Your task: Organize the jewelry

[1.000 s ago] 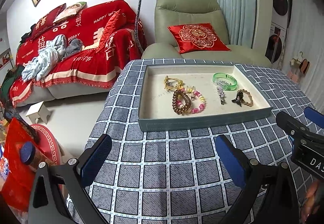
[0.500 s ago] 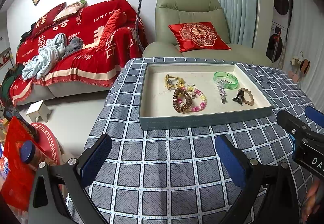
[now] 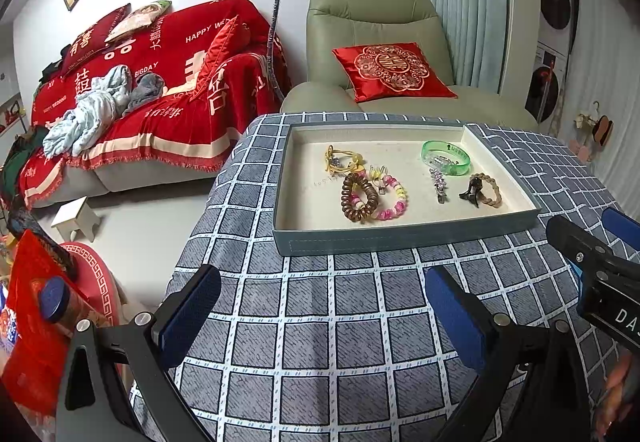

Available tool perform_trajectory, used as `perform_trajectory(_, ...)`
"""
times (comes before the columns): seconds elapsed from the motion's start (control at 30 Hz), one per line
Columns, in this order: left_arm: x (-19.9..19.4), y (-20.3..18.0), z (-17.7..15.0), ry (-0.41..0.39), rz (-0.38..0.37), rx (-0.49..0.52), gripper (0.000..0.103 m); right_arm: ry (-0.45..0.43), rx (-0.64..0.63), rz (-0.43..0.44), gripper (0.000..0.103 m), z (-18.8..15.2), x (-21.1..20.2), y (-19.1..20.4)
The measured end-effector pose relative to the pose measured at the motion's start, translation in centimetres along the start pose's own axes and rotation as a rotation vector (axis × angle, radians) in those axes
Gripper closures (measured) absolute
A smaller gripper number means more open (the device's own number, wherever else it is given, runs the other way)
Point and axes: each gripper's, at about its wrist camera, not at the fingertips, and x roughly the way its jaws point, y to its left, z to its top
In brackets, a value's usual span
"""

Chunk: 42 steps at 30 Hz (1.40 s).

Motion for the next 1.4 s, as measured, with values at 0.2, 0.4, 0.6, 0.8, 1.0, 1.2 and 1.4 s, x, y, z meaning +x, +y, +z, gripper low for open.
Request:
perform_trajectory(0.2,0.01,0.03,-0.06,0.003,0.000,-0.002,0.000,-0.001,0.000,0.001,0.012,0.03,-0.05,-0.01)
perform_trajectory(0.4,0.02,0.08,-0.13,0.001,0.003,-0.003,0.000,-0.001,-0.003,0.003,0.012,0.17,-0.14,0.11)
perform_trajectory(0.6,0.01,0.08,-0.12,0.001,0.003,-0.003,0.000,0.000,-0.002,0.003,0.012,0.19,-0.10,0.16)
perform_trajectory(0.8,0.05,0.12,-0.14,0.002,0.003,-0.003,0.000,0.001,-0.003,0.004,0.012,0.24,-0.14,0.14)
perform_trajectory(1.0,0.16,0.18,-0.29,0.006,0.003,-0.005,0.000,0.000,-0.002,0.003,0.012,0.24,-0.12,0.14)
perform_trajectory(1.2,0.21,0.17,-0.35,0.008,0.003,-0.004,0.000,0.002,-0.003,0.003,0.012,0.25,-0.12,0.14)
perform_trajectory(1.4,0.21,0.18,-0.38,0.007,0.002,-0.006,0.000,0.001,-0.003,0.004,0.012,0.23,-0.07,0.14)
